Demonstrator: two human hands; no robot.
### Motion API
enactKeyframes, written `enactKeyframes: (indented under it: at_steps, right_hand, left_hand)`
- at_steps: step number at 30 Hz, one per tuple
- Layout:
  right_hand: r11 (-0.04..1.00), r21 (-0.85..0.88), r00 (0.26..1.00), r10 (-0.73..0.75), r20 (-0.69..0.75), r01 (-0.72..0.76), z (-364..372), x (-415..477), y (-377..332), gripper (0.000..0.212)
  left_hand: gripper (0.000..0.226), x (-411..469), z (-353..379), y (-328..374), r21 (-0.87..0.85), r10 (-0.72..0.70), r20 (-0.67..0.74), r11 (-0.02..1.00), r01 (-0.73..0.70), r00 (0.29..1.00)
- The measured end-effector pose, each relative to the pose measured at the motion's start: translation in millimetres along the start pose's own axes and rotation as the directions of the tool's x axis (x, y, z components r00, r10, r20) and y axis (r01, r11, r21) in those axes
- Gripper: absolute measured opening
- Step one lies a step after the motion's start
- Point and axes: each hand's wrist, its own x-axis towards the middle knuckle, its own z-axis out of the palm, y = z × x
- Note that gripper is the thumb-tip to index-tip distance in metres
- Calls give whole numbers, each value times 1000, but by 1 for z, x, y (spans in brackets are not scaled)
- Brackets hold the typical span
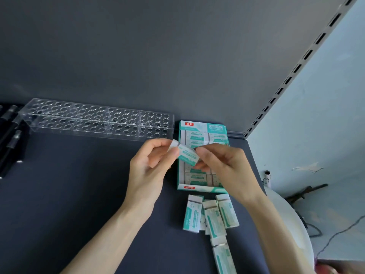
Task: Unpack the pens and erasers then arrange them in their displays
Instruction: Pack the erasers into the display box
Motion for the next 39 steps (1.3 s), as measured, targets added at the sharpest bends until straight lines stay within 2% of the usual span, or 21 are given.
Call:
enactKeyframes:
  at_steps: [3,6,10,13,15,17,19,21,28,31,36,39]
  right_hand:
    - [988,156,999,2,47,-9,-2,-7,-5,24]
    - [986,166,1000,-10,22,6,-6,-13,-5,25]
    - [992,-53,993,-113,-34,111,-5,-17,1,32]
    - [952,-250,972,-209,-105,178,-10,-14,8,23]
    - [905,-394,955,-246,-167,164,-21,-12,13,20]
    - [840,-527,939,-276,-206,131,-32,-10,19,19]
    - [784,-610,931,-298,-213,111,-38,-7,24,17]
    - [742,-661,929,-313,-197,110,-38,-4,26,17]
    - [645,-756,921,-352,-169,108,-34,8,29,18]
    - [638,-760,927,-347,-142,122,-32,13,29,16]
    - [641,-761,939,-313,-142,98,-32,16,28,16]
    - [643,-761,948,-288,-134,88,-32,16,25,16]
  left_hand:
    - [26,-1,2,-1,12,-4,23,1000,4,1000]
    - [30,-1,4,-5,65,3,15,998,-4,1000]
    - [25,-2,3,-9,229,48,37,972,-55,998]
    - [21,-2,-1,-11,463,135,61,874,-148,989]
    - [43,-3,-3,-11,567,98,90,813,-132,991]
    - [77,-4,-6,-12,629,-39,131,776,-53,991]
    - [92,-7,-6,-11,694,-106,180,718,-50,978]
    - [92,-8,-4,-10,721,-104,211,689,-82,972]
    - [94,-7,-4,-10,737,-152,172,675,-25,973]
    - [101,-7,-4,-11,736,-127,177,676,-46,976]
    - [99,-5,-5,-11,718,-112,174,694,-49,978]
    - [88,-5,-4,-10,706,-89,197,704,-78,976]
